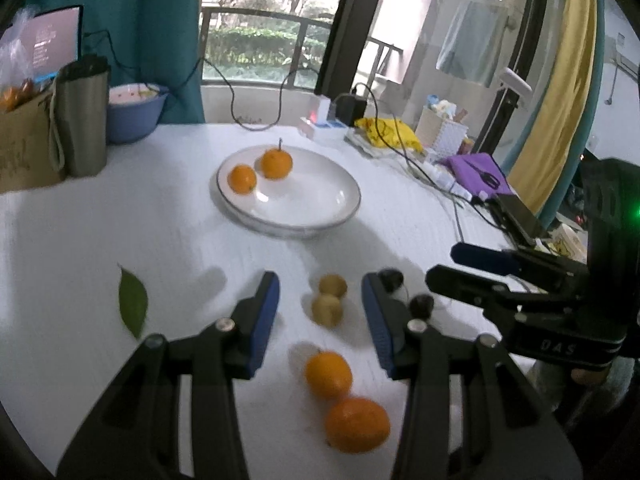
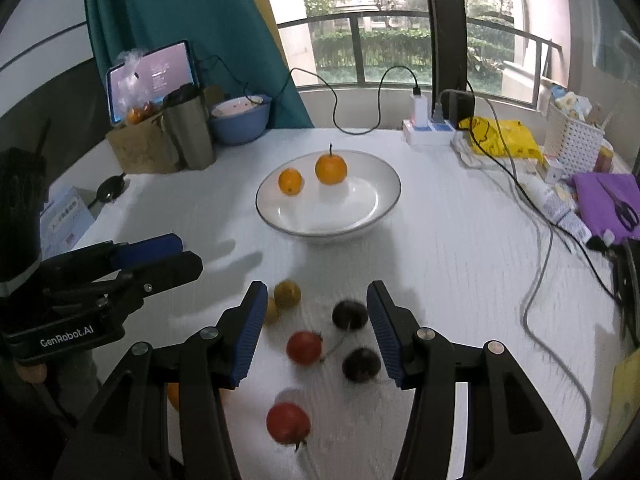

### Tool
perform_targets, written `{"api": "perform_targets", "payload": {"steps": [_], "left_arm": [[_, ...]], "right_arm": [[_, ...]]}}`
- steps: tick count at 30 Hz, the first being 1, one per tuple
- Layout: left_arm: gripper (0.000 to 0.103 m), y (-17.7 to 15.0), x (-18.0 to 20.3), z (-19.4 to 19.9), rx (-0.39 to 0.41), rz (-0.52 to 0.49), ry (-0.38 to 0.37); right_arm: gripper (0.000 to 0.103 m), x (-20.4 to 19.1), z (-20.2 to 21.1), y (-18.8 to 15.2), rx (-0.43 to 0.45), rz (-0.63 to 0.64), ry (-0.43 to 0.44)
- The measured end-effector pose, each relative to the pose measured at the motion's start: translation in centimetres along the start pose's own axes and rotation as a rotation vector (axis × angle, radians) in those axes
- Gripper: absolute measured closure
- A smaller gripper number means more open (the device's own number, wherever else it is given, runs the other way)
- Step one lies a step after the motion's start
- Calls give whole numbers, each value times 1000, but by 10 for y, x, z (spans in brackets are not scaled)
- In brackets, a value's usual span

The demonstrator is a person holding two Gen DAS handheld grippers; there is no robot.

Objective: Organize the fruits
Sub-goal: 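Move both grippers back toward the remaining fruit, then grasp the large orange with the left gripper while the right gripper grasps a red plum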

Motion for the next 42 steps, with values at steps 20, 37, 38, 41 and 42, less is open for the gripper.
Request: {"api": "perform_targets", "payload": {"steps": [20, 37, 38, 41, 42], "left_arm": [[41, -58, 18, -7, -112, -13, -34], [56, -81, 26, -19, -178, -81, -2], [58, -83, 27, -20, -186, -86, -4], [58, -83, 28, -20, -184, -92, -5], [58, -83, 28, -20, -184, -91, -7]], "right_arm": [[48, -12, -3, -65, -68, 3, 22], [70, -20, -21, -85, -124, 33, 37], [70, -20, -21, -85, -123, 35, 38], [70, -20, -20, -86, -120, 41, 40], [71, -20, -21, -86, -120, 42, 41]]}}
Point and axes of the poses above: each gripper's, at about its wrist camera, not at the fingertips, and z roughly against the way its jaws point, x to its right, y to its top, the point moved 6 cm from there along -z, roughly the way its jaws point, and after that the axes turned 4 degrees about -x, right-handed, at the moved point
